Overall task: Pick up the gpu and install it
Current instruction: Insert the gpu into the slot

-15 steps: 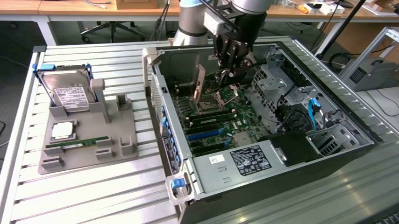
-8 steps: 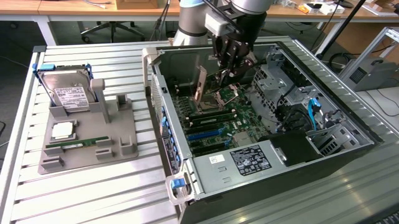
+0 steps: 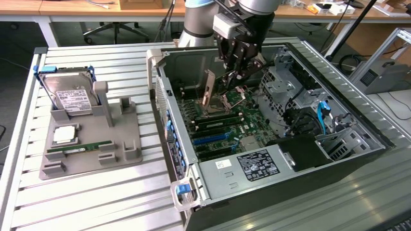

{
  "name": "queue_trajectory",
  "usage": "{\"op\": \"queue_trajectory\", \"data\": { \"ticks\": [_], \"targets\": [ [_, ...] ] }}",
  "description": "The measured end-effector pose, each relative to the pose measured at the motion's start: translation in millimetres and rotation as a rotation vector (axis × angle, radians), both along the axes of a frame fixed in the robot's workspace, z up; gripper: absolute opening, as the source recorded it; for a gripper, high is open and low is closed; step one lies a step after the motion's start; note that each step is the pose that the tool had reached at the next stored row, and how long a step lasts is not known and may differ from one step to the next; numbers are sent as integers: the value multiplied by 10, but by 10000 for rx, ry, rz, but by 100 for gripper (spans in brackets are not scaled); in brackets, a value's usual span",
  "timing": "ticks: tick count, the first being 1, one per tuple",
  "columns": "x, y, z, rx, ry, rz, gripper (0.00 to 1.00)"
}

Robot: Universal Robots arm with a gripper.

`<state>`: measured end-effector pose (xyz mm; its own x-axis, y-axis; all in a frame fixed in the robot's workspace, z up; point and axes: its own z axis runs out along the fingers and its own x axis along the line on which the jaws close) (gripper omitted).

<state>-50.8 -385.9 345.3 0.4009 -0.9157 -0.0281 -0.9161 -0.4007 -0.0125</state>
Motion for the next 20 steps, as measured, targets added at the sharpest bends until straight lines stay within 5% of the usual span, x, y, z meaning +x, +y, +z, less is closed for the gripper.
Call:
{"op": "queue_trajectory", "data": {
  "ticks": [20],
  "targets": [
    [0,0,-3,0,0,1687,30]
  ]
}}
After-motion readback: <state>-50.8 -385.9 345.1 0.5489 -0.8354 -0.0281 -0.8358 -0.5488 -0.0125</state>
